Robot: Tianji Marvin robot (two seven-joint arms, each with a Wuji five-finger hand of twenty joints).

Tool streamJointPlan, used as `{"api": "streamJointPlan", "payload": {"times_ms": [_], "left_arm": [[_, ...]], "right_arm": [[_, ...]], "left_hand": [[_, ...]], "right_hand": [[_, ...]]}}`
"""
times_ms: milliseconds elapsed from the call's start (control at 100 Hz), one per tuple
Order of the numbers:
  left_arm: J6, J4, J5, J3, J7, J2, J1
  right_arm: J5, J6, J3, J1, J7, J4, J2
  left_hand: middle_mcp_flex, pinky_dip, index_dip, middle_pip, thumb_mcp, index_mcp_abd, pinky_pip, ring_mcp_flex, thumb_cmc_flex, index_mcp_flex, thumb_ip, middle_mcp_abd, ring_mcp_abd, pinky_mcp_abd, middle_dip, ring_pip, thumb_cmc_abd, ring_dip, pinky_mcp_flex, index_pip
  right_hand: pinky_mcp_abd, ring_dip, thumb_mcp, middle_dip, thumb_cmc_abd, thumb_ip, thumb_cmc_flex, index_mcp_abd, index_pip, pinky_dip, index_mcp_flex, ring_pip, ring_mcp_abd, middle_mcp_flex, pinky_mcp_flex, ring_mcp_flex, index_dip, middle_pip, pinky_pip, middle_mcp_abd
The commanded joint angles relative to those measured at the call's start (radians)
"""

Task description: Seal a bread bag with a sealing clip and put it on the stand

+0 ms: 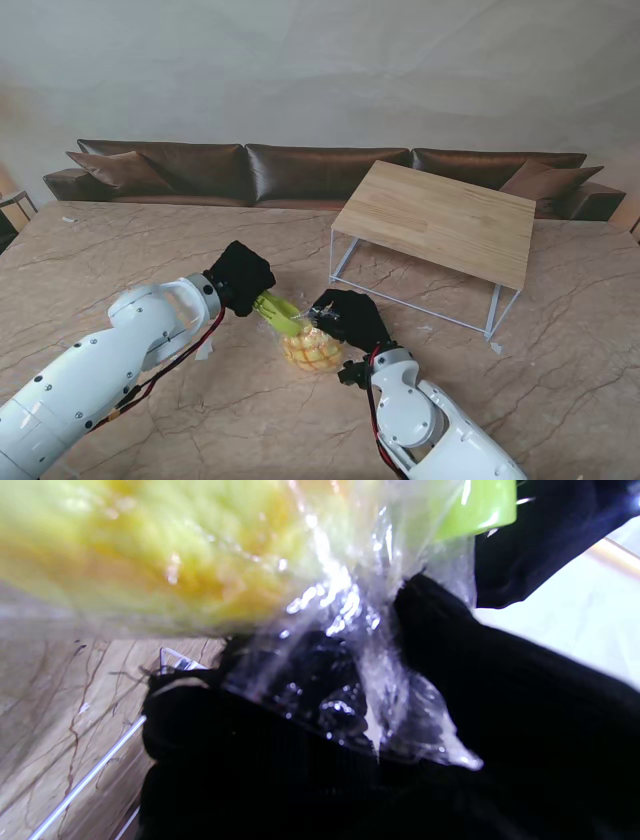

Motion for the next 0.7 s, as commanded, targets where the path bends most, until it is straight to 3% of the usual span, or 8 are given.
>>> {"api": "streamJointPlan", "payload": {"times_ms": [0, 290, 390, 420, 470, 550, 630, 690], "left_arm": [[-0.006, 0.000, -0.013, 0.006, 0.008, -0.004, 0.018], [0.060, -0.014, -0.003, 0.022, 0.015, -0.009, 0.042], [0.079, -0.045, 0.010, 0.008, -0.018, -0.011, 0.070], [0.085, -0.046, 0.015, 0.006, -0.013, -0.011, 0.076], [0.087, -0.054, 0.023, 0.001, -0.008, -0.011, 0.085], [0.089, -0.078, 0.043, -0.018, -0.030, -0.010, 0.109], [0.081, -0.101, 0.055, -0.039, -0.052, -0.010, 0.130], [0.073, -0.118, 0.060, -0.058, -0.066, -0.010, 0.148]], "right_arm": [[0.004, -0.004, -0.005, -0.001, 0.001, 0.000, -0.007], [0.015, -0.001, -0.009, -0.001, -0.006, 0.003, -0.011], [0.018, 0.002, -0.011, 0.000, -0.005, 0.005, -0.012], [0.019, 0.002, -0.011, 0.001, -0.006, 0.006, -0.013], [0.020, 0.002, -0.012, 0.001, -0.007, 0.007, -0.014], [0.023, 0.002, -0.012, 0.002, -0.005, 0.007, -0.014], [0.028, 0.004, -0.011, 0.001, 0.000, 0.005, -0.013], [0.027, 0.007, -0.010, 0.001, 0.003, 0.003, -0.012]], "left_hand": [[0.210, -0.013, 0.095, 0.337, 0.122, -0.133, 0.082, 0.078, 0.207, 0.185, 0.079, -0.031, -0.293, -0.071, 0.117, 0.390, 0.087, 0.010, 0.009, 0.521], [0.209, -0.023, 0.117, 0.327, 0.104, -0.159, 0.083, 0.079, 0.185, 0.160, 0.060, -0.052, -0.330, -0.097, 0.125, 0.384, 0.078, 0.010, 0.006, 0.505], [0.209, -0.023, 0.161, 0.277, 0.064, -0.178, 0.075, 0.079, 0.170, 0.114, -0.007, -0.070, -0.348, -0.126, 0.145, 0.358, 0.081, 0.009, -0.035, 0.466], [0.211, -0.010, 0.179, 0.236, 0.063, -0.182, 0.073, 0.079, 0.152, 0.095, -0.058, -0.079, -0.355, -0.132, 0.167, 0.342, 0.056, 0.018, -0.050, 0.445], [0.211, -0.005, 0.173, 0.139, 0.026, -0.175, 0.066, 0.079, 0.105, 0.036, -0.105, -0.109, -0.393, -0.156, 0.163, 0.308, 0.029, 0.016, -0.069, 0.388], [0.145, 0.016, 0.126, -0.138, -0.066, -0.138, 0.048, 0.079, -0.042, -0.117, -0.187, -0.104, -0.458, -0.210, 0.182, 0.229, -0.024, 0.038, -0.123, 0.243], [-0.058, 0.024, -0.036, -0.389, -0.145, -0.073, -0.011, 0.077, -0.144, -0.285, -0.217, -0.057, -0.514, -0.262, 0.092, 0.077, -0.007, 0.074, -0.204, 0.048], [-0.193, 0.020, -0.192, -0.515, -0.197, -0.023, -0.104, 0.064, -0.194, -0.386, -0.220, -0.028, -0.485, -0.262, -0.074, -0.143, 0.014, 0.106, -0.282, -0.099]], "right_hand": [[0.004, 0.000, 0.035, 0.002, -0.011, 0.001, 0.019, -0.036, 0.031, 0.006, 0.032, 0.033, -0.008, 0.065, 0.021, 0.036, 0.031, 0.042, 0.029, 0.025], [0.012, 0.005, 0.053, 0.007, -0.011, -0.002, 0.012, -0.041, 0.032, 0.012, 0.036, 0.063, -0.014, 0.072, 0.047, 0.038, 0.073, 0.051, 0.039, 0.027], [0.012, 0.005, 0.058, 0.009, -0.009, 0.000, 0.011, -0.046, 0.027, 0.018, 0.034, 0.073, -0.013, 0.071, 0.048, 0.037, 0.099, 0.054, 0.046, 0.028], [0.012, 0.005, 0.060, 0.010, -0.008, 0.002, 0.012, -0.046, 0.027, 0.019, 0.033, 0.074, -0.013, 0.071, 0.048, 0.037, 0.102, 0.055, 0.046, 0.028], [0.012, 0.004, 0.061, 0.010, -0.005, 0.003, 0.011, -0.050, 0.028, 0.019, 0.033, 0.073, -0.012, 0.069, 0.045, 0.036, 0.110, 0.055, 0.045, 0.028], [0.013, 0.002, 0.068, 0.016, -0.010, 0.009, 0.008, -0.056, 0.027, 0.025, 0.028, 0.073, -0.011, 0.061, 0.035, 0.036, 0.132, 0.060, 0.047, 0.027], [0.011, -0.005, 0.071, 0.019, -0.012, 0.014, 0.004, -0.062, 0.020, 0.032, 0.027, 0.056, -0.003, 0.050, 0.023, 0.033, 0.150, 0.063, 0.047, 0.020], [0.011, -0.030, 0.074, -0.010, -0.014, 0.019, 0.002, -0.069, 0.012, 0.031, 0.027, 0.000, 0.005, 0.045, 0.024, 0.033, 0.162, 0.037, 0.039, 0.008]]}}
